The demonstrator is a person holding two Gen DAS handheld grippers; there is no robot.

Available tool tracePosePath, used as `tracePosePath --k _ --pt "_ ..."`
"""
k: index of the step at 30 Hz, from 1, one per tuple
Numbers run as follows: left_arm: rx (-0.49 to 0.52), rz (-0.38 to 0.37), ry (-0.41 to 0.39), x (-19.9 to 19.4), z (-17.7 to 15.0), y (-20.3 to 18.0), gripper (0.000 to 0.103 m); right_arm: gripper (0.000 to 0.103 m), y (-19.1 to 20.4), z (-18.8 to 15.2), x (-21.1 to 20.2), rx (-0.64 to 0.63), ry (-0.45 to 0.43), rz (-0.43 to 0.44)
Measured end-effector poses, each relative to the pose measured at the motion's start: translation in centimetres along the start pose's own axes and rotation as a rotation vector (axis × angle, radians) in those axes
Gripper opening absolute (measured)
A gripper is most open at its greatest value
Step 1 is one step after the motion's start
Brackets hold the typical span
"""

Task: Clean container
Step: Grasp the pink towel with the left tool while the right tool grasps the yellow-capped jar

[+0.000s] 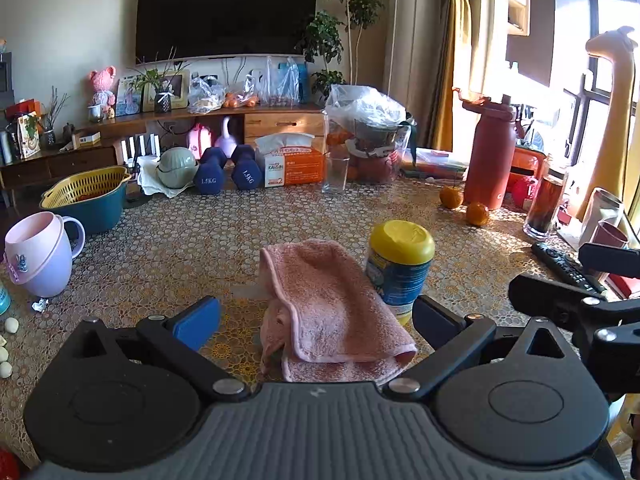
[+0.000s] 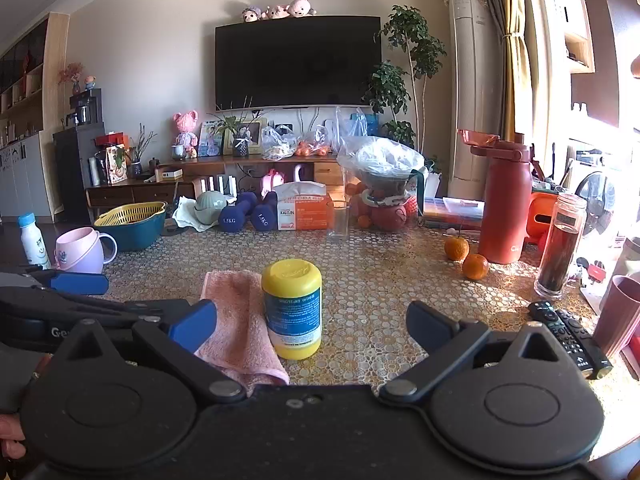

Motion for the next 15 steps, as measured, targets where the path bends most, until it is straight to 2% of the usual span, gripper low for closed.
tracePosePath --k 4,15 --pt "0.015 0.029 0.018 1.7 -0.1 1.0 0.103 0.100 -0.3 0.5 1.5 0.009 0.019 0.005" --pt "0.029 -0.002 0.049 4.8 -0.3 1.2 0.103 0.100 -1.5 1.1 5.7 0.018 0.086 0.004"
Point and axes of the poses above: each gripper's, at about its wrist camera, not at the fingertips, and x roughly the way its jaws point, y to its left, z to its top, the point moved 4 cm from there along x, roughly the way its jaws point, and after that the axes turned 4 degrees about -y, right-handed, at the moved point
